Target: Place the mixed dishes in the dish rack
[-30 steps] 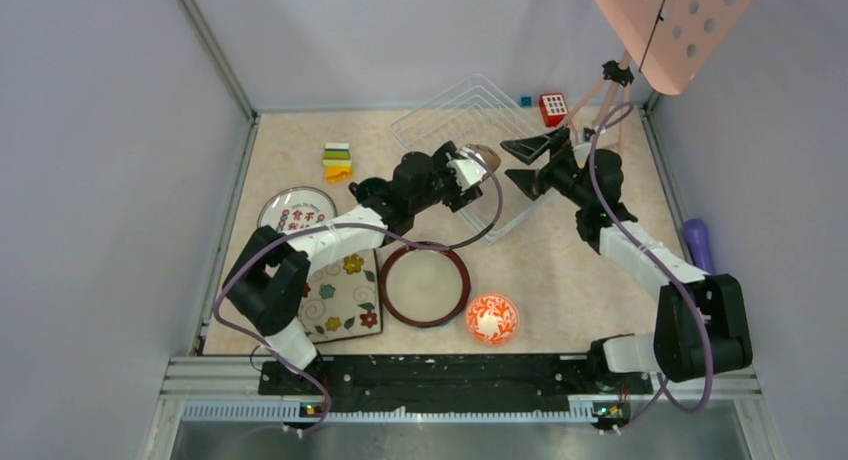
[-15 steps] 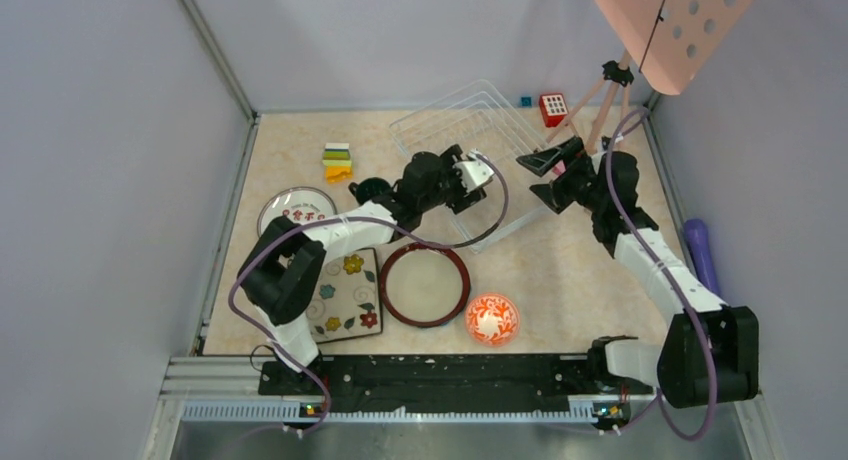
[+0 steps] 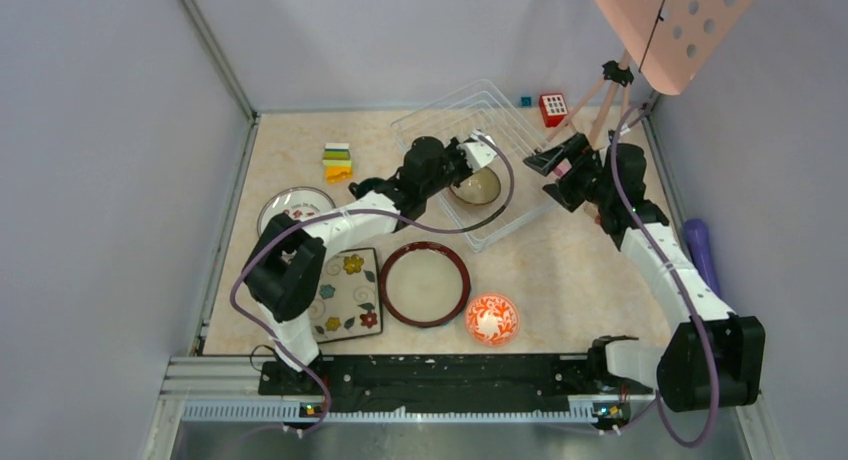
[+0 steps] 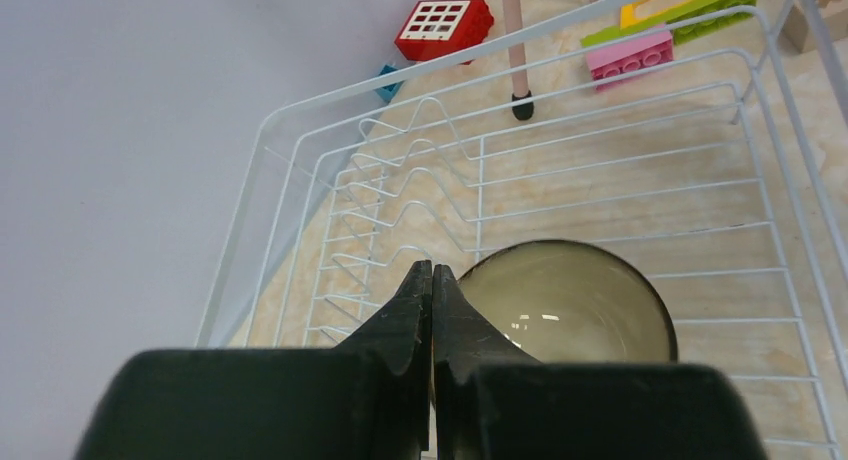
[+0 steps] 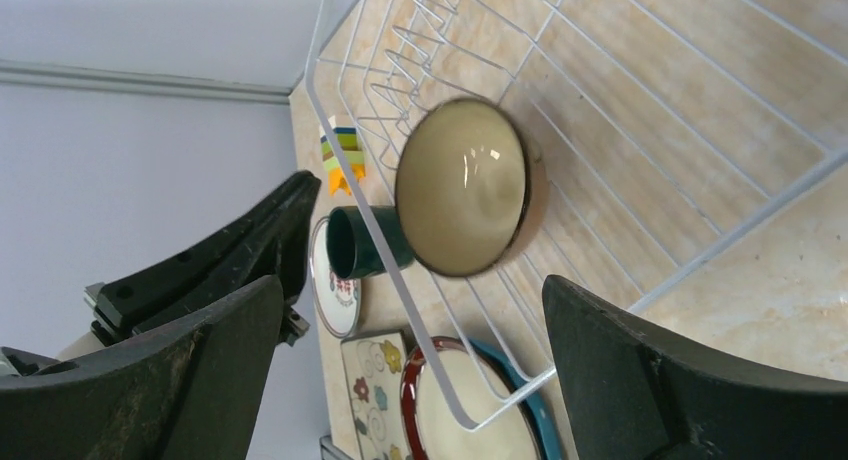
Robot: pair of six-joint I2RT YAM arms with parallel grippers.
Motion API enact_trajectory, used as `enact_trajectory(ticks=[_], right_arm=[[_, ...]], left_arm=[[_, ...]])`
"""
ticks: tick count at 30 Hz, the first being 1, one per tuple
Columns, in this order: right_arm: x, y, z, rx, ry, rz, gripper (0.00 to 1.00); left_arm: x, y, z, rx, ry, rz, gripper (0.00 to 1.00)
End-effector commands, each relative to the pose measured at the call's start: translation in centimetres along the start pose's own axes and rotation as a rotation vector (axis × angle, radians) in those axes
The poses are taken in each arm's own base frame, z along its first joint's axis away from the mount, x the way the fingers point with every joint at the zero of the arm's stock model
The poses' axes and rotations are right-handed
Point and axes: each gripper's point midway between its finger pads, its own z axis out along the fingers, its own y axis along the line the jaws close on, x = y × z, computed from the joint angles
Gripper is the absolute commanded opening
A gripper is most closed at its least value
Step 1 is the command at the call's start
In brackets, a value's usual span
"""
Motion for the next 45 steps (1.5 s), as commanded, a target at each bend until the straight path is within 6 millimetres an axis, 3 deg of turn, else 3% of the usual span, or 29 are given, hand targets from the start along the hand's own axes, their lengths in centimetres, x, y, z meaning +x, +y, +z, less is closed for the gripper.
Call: enact_trajectory(ticks=[1, 4, 8, 11, 18, 20, 21, 25, 34, 45], right_arm=[[-1.7, 2.4, 0.8, -0.023, -0.007, -0.051, 0.99], [-0.7, 3.7, 2.6, -0.012, 0.048, -0.087, 0.99], [1.4, 5.3, 5.8, 0.015, 0.141, -0.284, 0.94], [3.2, 4.0, 8.3, 0.085, 0.226, -0.408, 0.86], [7.5, 3.3, 10.5, 0.194, 0.335, -0.74, 0.8], [8.6, 3.2, 10.7, 0.204, 0.363, -0.809, 0.78], [9.0, 3.1, 10.8, 0.205, 0.379, -0.832, 0.74], [10.1, 3.0, 11.6, 0.221, 0.412, -0.88, 0.65], [11.6, 2.4, 12.6, 0.292, 0.44, -0.974, 0.62], [11.0, 6.0, 16.5, 0.261, 0.242, -0.713, 0.66]], left_arm=[[-2.2, 2.4, -0.8, -0.056, -0.048, -0.178, 0.0], [-3.1, 4.2, -2.0, -0.066, -0.058, -0.356, 0.03], [-2.7, 7.9, -5.0, -0.193, -0.036, -0.639, 0.23], [-0.9, 9.7, -7.7, -0.266, 0.009, -0.858, 0.33], [1.9, 10.5, -12.7, -0.348, 0.054, -1.136, 0.59], [2.4, 10.6, -13.8, -0.373, 0.055, -1.176, 0.74], [2.4, 10.7, -14.5, -0.382, 0.052, -1.194, 0.77], [2.7, 11.0, -16.2, -0.389, 0.035, -1.262, 0.8], [3.7, 9.7, -17.4, -0.381, 0.059, -1.26, 0.8], [4.3, 9.9, -18.3, -0.437, 0.051, -1.273, 0.8]])
